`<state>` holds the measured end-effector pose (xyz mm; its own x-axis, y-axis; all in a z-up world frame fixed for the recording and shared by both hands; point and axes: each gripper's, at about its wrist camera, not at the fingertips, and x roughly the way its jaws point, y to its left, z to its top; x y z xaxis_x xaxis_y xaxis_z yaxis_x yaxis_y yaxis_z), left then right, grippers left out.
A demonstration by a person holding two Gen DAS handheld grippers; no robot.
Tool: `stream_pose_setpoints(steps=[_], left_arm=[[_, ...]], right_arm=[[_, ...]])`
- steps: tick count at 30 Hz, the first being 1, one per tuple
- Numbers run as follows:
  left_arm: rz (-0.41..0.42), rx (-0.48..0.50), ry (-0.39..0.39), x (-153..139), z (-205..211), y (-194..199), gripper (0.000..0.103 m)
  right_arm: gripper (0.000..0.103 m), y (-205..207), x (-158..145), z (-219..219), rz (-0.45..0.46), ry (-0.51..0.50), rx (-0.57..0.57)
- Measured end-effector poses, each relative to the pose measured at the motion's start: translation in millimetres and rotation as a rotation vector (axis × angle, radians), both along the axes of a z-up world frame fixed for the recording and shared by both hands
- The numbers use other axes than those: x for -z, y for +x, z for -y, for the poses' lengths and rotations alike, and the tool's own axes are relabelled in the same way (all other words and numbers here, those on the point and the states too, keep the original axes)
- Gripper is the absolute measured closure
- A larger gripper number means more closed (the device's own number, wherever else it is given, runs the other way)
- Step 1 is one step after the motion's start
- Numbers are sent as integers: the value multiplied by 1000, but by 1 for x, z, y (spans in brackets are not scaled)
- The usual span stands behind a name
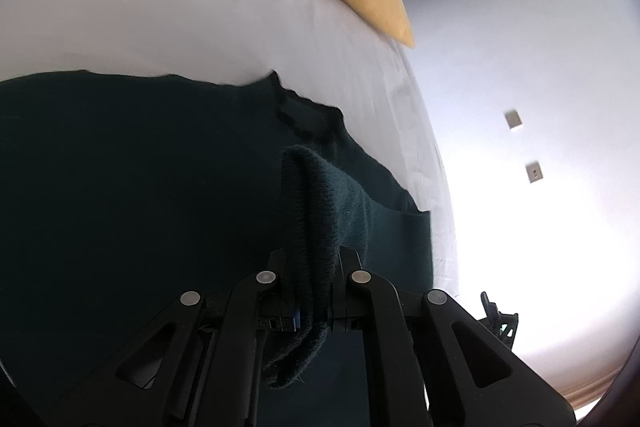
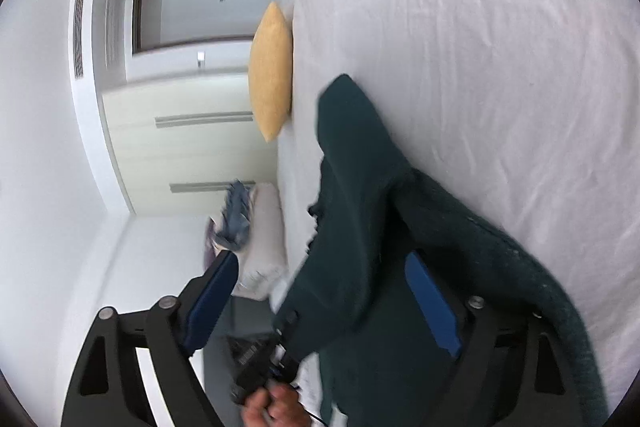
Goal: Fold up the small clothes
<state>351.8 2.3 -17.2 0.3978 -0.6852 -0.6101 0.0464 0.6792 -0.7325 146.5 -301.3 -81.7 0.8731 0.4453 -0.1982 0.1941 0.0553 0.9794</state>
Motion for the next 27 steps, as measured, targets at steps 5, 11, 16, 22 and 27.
stream_pose_setpoints(steps=[5,11,16,22,27], left_arm=[[-23,-15,-5,13,-25,0,97],[-27,-39,2,31,-28,4,97],[-54,-69,2,51,-44,5,97],[-69,-96,-2,69,-53,6,97],[-60,-101,17,74,-61,11,97]], right_arm=[[11,24,-2,-15,-17,25,-37],[10,46,-2,-4,-37,11,-7],[12,48,1,5,-20,-10,19],[17,43,3,1,23,-56,38],[16,37,4,-1,46,-26,57]])
